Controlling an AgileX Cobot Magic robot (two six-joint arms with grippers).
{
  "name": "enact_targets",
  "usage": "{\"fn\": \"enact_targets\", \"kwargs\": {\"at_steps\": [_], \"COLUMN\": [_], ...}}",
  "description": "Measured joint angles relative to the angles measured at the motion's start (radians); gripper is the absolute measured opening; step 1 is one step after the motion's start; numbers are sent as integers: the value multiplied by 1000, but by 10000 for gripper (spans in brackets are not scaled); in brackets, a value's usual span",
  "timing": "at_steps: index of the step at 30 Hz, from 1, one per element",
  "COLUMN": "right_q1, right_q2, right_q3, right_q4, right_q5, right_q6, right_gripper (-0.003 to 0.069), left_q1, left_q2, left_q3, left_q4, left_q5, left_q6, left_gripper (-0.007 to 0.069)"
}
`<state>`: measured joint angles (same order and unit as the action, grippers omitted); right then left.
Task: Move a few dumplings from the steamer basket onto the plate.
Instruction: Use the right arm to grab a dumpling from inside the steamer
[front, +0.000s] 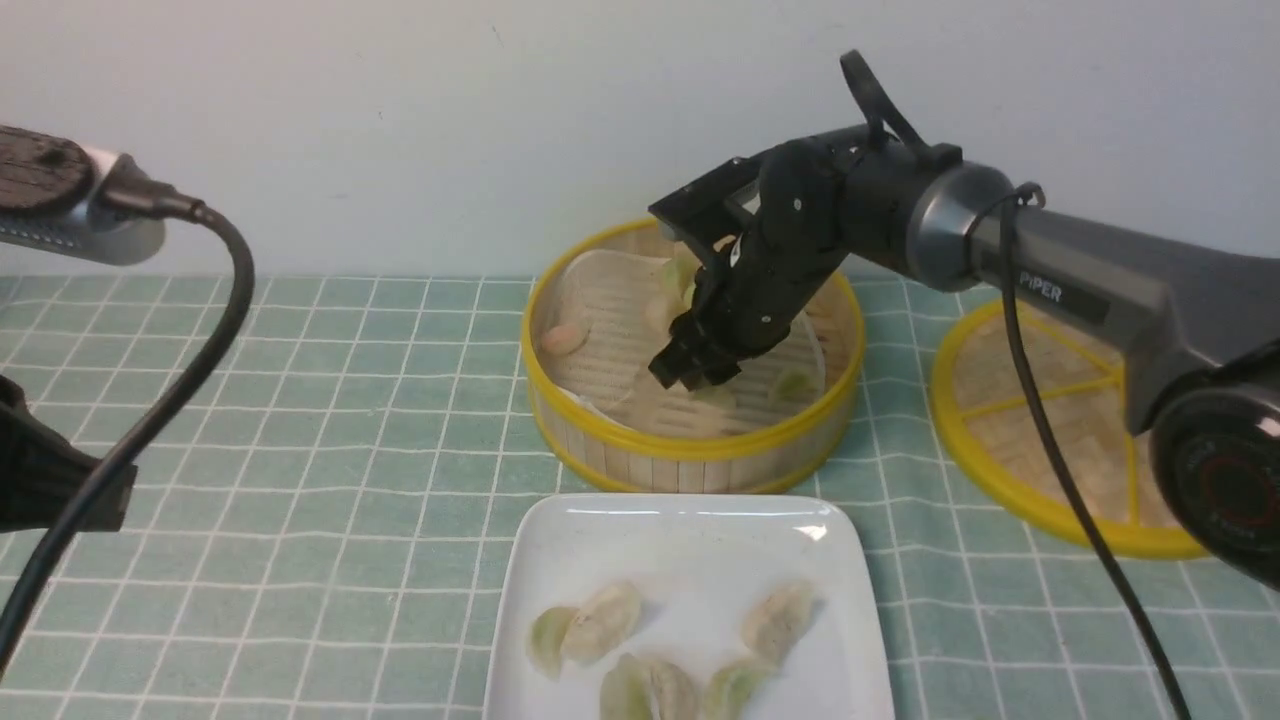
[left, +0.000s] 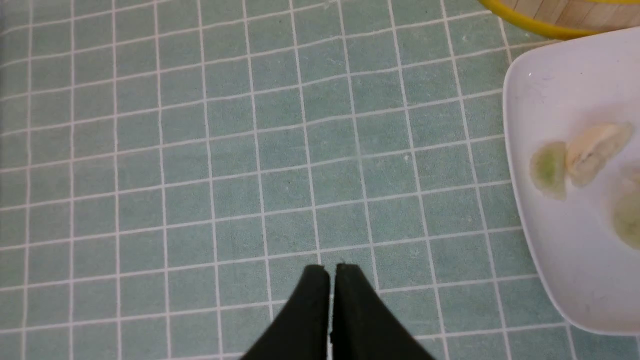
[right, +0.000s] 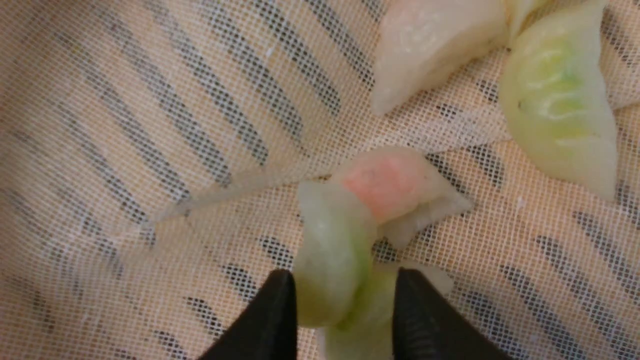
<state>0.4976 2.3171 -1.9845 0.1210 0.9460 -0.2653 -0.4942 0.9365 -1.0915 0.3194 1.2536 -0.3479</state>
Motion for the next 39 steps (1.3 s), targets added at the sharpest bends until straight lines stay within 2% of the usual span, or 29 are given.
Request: {"fn": "enact_targets", "kwargs": {"at_steps": [1, 2, 5, 14, 17, 22, 23, 25, 27, 28, 30, 32, 34, 37, 38, 39], "right_q1": [1, 1, 1, 1, 1, 1, 1, 1, 1, 1, 1, 1, 1, 1, 1, 1], "right_q2": [-2, -4, -9, -37, -33, -14, -3, 14, 22, 37, 53, 54, 56, 49, 47, 37], "right_q3": [-3, -12, -27, -60, -60, -60, -60, -60, -60, -60, -61, -63, -64, -64, -64, -64], "right_q4": [0, -4, -5, -5, -10, -25, -32, -37, -42, -50, -57, -59, -62, -75, -82, -94], "right_q5": [2, 27, 67, 119, 134, 143, 143, 142, 136, 120, 106, 100, 98, 116, 120, 146], "right_q6": [0, 0, 0, 8, 50, 89, 94, 98, 105, 119, 135, 142, 147, 149, 149, 150], "right_gripper": [136, 53, 0, -12, -5, 99, 170, 261, 307, 372, 422, 426, 357, 207, 190, 126], "left_q1": [0, 0, 0, 0, 0, 0, 0, 0, 0, 0, 0, 0, 0, 0, 0, 0], "left_q2": [0, 0, 0, 0, 0, 0, 0, 0, 0, 0, 0, 0, 0, 0, 0, 0], "left_q3": [0, 0, 0, 0, 0, 0, 0, 0, 0, 0, 0, 0, 0, 0, 0, 0], "left_q4": [0, 0, 1, 1, 1, 1, 1, 1, 1, 1, 1, 1, 1, 1, 1, 1], "left_q5": [0, 0, 1, 1, 1, 1, 1, 1, 1, 1, 1, 1, 1, 1, 1, 1], "left_q6": [0, -2, -3, -3, -3, -3, -3, -3, -3, -3, -3, -3, -3, -3, -3, -3], "left_gripper": [-6, -6, -6, -6, -6, -6, -6, -6, -6, -6, -6, -6, -6, -6, -6, -6]}}
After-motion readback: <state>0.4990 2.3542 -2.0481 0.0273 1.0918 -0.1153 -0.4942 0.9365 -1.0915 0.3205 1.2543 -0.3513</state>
